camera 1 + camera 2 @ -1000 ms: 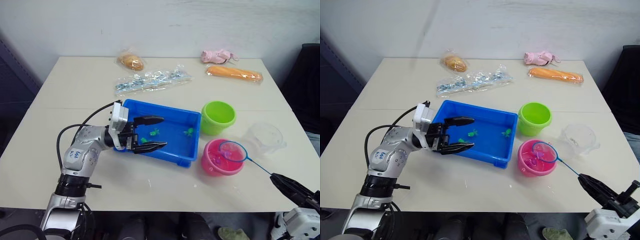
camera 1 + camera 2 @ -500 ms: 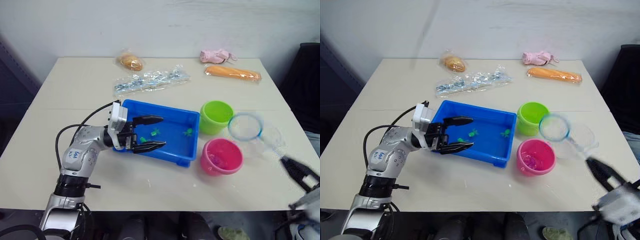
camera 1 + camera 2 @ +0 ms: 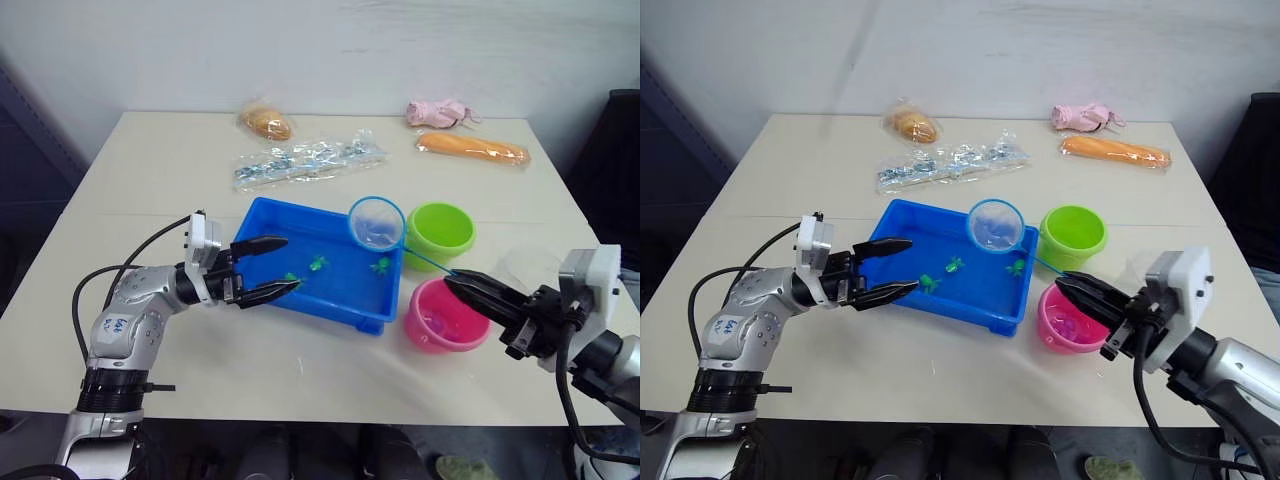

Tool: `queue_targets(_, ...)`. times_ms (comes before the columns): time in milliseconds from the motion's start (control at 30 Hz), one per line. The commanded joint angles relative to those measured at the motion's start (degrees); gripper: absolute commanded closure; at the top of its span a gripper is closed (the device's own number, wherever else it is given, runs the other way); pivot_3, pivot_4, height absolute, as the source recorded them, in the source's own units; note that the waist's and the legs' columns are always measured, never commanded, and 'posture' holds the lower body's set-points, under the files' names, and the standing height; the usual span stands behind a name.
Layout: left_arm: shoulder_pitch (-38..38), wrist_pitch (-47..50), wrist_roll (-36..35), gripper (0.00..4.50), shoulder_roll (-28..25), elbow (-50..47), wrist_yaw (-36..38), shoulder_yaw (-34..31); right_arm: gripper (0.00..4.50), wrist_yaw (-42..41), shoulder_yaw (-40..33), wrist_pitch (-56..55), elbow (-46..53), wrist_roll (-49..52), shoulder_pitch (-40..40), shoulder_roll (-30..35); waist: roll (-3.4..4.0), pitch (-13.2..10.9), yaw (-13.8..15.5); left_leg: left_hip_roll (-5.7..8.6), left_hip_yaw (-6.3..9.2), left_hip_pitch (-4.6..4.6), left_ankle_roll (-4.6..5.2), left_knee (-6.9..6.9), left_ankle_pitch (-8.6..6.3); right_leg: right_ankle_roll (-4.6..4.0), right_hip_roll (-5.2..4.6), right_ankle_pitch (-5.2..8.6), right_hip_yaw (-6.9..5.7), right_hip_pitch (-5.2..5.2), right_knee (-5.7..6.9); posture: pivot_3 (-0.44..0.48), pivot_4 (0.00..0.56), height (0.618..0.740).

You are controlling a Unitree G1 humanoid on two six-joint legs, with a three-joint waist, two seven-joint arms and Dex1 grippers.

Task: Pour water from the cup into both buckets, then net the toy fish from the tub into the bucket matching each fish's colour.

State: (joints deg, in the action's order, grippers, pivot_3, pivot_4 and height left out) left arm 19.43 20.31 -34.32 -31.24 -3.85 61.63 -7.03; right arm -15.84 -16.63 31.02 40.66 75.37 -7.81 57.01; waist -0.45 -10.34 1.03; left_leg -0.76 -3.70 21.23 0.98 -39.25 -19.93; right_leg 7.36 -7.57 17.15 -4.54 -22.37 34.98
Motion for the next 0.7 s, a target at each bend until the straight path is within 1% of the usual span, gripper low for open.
queue_targets(33, -1.94, -0.27, -0.93, 0.04, -1.17, -4.05, -1.79, -2.78, 4.50, 11.53, 8.27, 11.55, -6.16, 10.55, 8.67, 1.61, -0.06, -0.03, -0.37, 0.01, -0.01, 0.00, 0.03, 0.00, 0.01, 0.00, -0.04, -0.01, -0.01, 0.02, -0.06, 0.000, 0.150, 0.740)
queue_targets(133, -3.49, -0.33, -0.79, 0.04, -1.67, -5.72, -3.12, -3.80, 4.50, 16.37, 12.39, 16.54, -9.10, 16.20, 16.14, 0.92, -0.03, -0.04, -0.25, -0.03, 0.05, 0.08, 0.01, 0.02, 0.01, -0.05, -0.06, 0.01, -0.06, -0.06, -0.06, 0.000, 0.150, 0.740)
queue_targets(233, -4.48, -0.28, -1.06, 0.04, -1.95, -6.80, -3.84, -4.43, 4.50, 20.02, 13.96, 18.90, -10.81, 20.46, 20.14, -0.14, -0.02, -0.05, 0.18, -0.03, 0.04, 0.14, 0.00, 0.02, 0.02, -0.05, 0.00, 0.01, -0.13, -0.12, 0.00, 0.000, 0.150, 0.740)
queue_targets(333, -5.73, -0.07, -1.34, 0.04, -2.05, -8.44, -4.59, -4.99, 4.50, 26.09, 17.67, 22.38, -13.67, 25.37, 26.13, -0.19, -0.02, -0.05, 0.23, 0.01, -0.03, 0.16, 0.03, -0.01, 0.01, 0.01, -0.02, -0.02, -0.10, -0.10, -0.01, 0.000, 0.150, 0.740)
queue_targets(467, -6.18, 0.07, -1.33, 0.04, -1.98, -9.37, -5.52, -5.15, 4.50, 32.31, 21.86, 26.20, -17.10, 31.80, 32.53, 1.21, -0.02, -0.05, 0.18, -0.01, -0.01, 0.21, 0.04, -0.01, 0.00, 0.01, -0.01, -0.02, -0.10, -0.14, -0.04, 0.000, 0.150, 0.740)
queue_targets(600, -6.28, 0.18, -1.36, 0.04, -1.89, -9.82, -6.21, -5.00, 4.50, 36.69, 24.95, 28.54, -20.20, 36.44, 36.81, 2.19, -0.02, -0.05, 0.17, -0.03, -0.02, 0.25, 0.04, -0.01, 0.00, 0.01, 0.00, -0.02, -0.12, -0.17, -0.06, 0.000, 0.150, 0.740)
queue_targets(700, -6.16, 0.19, -1.27, 0.04, -1.66, -10.13, -6.79, -4.68, 4.50, 39.26, 26.95, 30.66, -22.72, 37.63, 39.14, 2.72, -0.02, -0.05, 0.13, -0.02, -0.04, 0.27, 0.05, -0.01, 0.00, 0.01, -0.01, -0.02, -0.11, -0.18, -0.07, 0.000, 0.150, 0.740)
